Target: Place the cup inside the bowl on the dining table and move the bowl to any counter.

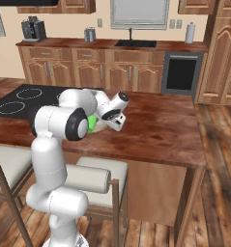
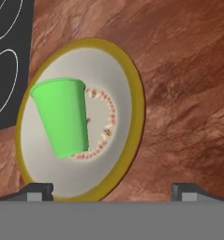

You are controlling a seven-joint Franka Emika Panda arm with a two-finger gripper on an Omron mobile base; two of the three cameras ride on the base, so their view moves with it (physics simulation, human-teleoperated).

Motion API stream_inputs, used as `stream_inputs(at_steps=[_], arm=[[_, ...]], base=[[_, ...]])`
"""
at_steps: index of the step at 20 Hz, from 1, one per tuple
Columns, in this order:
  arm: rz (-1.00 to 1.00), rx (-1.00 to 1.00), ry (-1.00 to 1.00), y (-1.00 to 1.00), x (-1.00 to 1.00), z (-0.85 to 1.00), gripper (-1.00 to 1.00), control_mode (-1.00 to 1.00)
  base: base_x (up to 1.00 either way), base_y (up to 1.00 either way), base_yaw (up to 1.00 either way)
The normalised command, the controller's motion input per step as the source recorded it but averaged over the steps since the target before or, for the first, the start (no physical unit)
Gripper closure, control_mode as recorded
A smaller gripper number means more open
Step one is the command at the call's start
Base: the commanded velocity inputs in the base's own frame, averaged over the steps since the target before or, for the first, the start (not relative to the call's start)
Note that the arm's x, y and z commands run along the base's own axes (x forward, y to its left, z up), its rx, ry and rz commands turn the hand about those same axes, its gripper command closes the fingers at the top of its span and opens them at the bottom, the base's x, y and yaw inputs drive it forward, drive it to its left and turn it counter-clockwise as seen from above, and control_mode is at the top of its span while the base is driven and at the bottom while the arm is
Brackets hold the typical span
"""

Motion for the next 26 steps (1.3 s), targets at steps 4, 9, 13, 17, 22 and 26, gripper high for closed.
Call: stream_inputs(at_steps=[4, 9, 13, 17, 22, 26], arm=[[0.0, 0.0, 0.0, 0.07, 0.05, -0.11, -1.0, -1.0], [0.0, 0.0, 0.0, 0.0, 0.03, -0.11, -1.0, -1.0], [0.0, 0.0, 0.01, 0.0, 0.04, -0.14, -1.0, -1.0], [0.0, 0.0, 0.01, 0.0, 0.06, -0.12, -1.0, -1.0], [0.0, 0.0, 0.02, 0.01, 0.09, -0.03, -1.0, -1.0], [0.0, 0.0, 0.03, 0.0, 0.1, 0.0, -1.0, -1.0]], base=[[0.0, 0.0, 0.0], [0.0, 0.0, 0.0], [0.0, 0.0, 0.0], [0.0, 0.0, 0.0], [0.0, 0.0, 0.0], [0.0, 0.0, 0.0]])
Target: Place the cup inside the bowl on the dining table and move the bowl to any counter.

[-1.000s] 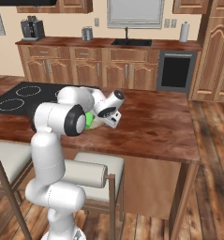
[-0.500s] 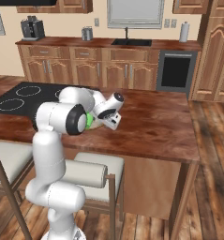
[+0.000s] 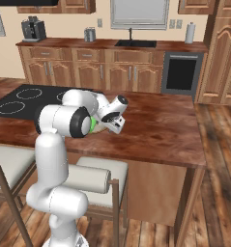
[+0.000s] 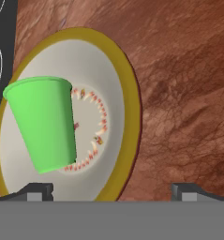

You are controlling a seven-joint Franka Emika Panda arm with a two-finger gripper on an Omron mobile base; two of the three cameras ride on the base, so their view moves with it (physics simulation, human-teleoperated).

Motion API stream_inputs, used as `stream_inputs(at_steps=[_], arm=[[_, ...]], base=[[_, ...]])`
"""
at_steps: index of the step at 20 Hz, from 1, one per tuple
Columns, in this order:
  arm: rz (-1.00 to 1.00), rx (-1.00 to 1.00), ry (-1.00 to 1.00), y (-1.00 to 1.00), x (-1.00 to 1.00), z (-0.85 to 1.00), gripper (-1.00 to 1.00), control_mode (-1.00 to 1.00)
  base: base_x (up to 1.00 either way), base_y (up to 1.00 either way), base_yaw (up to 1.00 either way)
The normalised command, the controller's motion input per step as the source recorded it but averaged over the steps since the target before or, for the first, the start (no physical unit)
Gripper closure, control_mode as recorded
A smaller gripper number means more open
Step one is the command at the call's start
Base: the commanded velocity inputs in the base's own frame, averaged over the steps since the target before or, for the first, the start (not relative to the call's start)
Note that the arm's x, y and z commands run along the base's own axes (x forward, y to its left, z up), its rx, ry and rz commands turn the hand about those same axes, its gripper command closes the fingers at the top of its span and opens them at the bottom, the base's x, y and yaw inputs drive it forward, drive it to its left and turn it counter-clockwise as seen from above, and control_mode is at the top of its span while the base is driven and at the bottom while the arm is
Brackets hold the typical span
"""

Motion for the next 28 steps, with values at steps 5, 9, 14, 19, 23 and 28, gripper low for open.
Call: stream_inputs(at_steps=[5, 9, 14, 19, 23, 28], arm=[[0.0, 0.0, 0.03, 0.02, 0.12, 0.0, -1.0, -1.0], [0.0, 0.0, 0.03, 0.08, 0.1, 0.0, -1.0, -1.0], [0.0, 0.0, 0.03, 0.12, 0.11, -0.05, -1.0, -1.0], [0.0, 0.0, 0.02, 0.11, 0.09, -0.15, -1.0, -1.0], [0.0, 0.0, 0.01, 0.06, 0.07, -0.16, -1.0, -1.0], [0.0, 0.0, 0.0, 0.03, 0.05, -0.12, -1.0, -1.0]], base=[[0.0, 0.0, 0.0], [0.0, 0.0, 0.0], [0.0, 0.0, 0.0], [0.0, 0.0, 0.0], [0.0, 0.0, 0.0], [0.0, 0.0, 0.0]])
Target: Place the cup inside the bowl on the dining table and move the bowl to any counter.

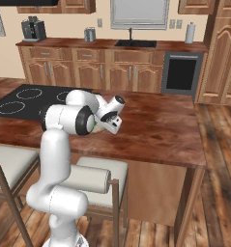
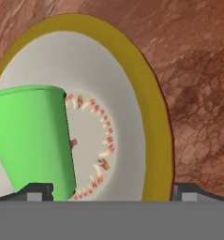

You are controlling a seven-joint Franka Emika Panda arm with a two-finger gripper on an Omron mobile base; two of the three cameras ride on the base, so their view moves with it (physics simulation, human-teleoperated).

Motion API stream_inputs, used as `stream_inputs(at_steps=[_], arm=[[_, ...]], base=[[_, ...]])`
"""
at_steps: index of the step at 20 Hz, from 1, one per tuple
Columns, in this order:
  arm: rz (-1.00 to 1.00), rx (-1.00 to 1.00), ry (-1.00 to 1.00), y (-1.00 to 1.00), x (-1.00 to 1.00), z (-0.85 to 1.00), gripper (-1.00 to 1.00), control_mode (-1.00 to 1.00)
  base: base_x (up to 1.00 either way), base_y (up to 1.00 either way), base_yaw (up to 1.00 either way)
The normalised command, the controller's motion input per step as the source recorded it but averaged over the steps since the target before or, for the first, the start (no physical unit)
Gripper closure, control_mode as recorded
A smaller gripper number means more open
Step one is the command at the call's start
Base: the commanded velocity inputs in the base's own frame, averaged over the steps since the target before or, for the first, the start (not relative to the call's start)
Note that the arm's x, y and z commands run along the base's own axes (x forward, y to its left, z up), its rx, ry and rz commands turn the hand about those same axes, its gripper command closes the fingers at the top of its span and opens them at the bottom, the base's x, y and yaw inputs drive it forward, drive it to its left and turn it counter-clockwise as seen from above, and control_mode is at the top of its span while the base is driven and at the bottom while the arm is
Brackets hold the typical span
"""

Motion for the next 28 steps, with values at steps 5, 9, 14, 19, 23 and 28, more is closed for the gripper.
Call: stream_inputs(at_steps=[5, 9, 14, 19, 23, 28], arm=[[0.0, 0.0, 0.01, 0.02, 0.02, -0.04, -1.0, -1.0], [0.0, 0.0, 0.03, 0.0, 0.0, 0.0, -1.0, -1.0], [0.0, 0.0, 0.03, 0.06, 0.0, 0.0, 1.0, -1.0], [0.0, 0.0, 0.02, 0.0, 0.0, 0.0, 1.0, -1.0], [0.0, 0.0, 0.03, 0.0, 0.0, 0.0, 1.0, -1.0], [0.0, 0.0, 0.02, 0.0, 0.0, 0.0, 1.0, -1.0]], base=[[0.0, 0.0, 0.0], [0.0, 0.0, 0.0], [0.0, 0.0, 0.0], [0.0, 0.0, 0.0], [0.0, 0.0, 0.0], [0.0, 0.0, 0.0]])
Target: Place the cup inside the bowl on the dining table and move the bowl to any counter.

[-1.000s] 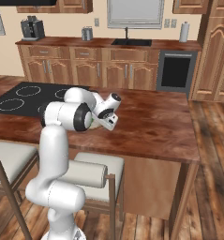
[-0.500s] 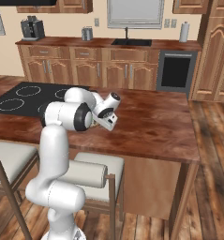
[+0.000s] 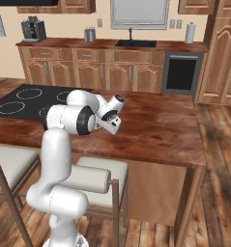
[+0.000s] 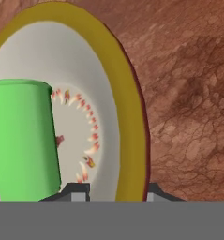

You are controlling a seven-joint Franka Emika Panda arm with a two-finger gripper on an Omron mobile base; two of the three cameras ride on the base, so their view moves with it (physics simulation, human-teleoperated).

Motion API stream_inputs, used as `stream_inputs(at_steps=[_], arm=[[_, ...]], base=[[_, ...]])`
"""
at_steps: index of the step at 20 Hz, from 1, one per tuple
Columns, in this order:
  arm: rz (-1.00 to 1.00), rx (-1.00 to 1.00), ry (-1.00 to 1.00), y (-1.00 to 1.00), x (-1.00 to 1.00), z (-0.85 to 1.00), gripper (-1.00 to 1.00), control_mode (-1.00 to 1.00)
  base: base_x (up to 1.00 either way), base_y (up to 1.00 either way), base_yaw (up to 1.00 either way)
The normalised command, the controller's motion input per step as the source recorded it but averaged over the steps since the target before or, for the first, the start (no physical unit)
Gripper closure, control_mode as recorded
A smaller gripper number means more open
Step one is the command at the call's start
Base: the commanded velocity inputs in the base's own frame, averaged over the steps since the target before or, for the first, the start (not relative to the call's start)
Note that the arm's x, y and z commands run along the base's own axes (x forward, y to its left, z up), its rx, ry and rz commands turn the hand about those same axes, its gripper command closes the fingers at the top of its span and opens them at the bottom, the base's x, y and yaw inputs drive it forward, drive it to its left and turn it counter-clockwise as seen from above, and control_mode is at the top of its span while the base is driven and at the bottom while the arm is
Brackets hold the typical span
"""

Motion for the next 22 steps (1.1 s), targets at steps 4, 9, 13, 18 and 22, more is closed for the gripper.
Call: stream_inputs(at_steps=[4, 9, 13, 18, 22], arm=[[0.0, 0.0, 0.0, 0.0, 0.0, 0.0, 1.0, -1.0], [0.0, 0.0, 0.0, 0.0, 0.0, 0.04, 1.0, -1.0], [0.0, 0.02, 0.0, 0.0, 0.0, 0.05, 1.0, -1.0], [0.0, 0.04, 0.0, 0.0, 0.0, 0.01, 1.0, -1.0], [0.0, 0.06, 0.0, 0.0, 0.0, 0.03, 1.0, -1.0]], base=[[0.0, 0.0, 0.0], [0.0, 0.0, 0.0], [0.0, 0.0, 0.0], [0.0, 0.0, 0.0], [0.0, 0.0, 0.0]])
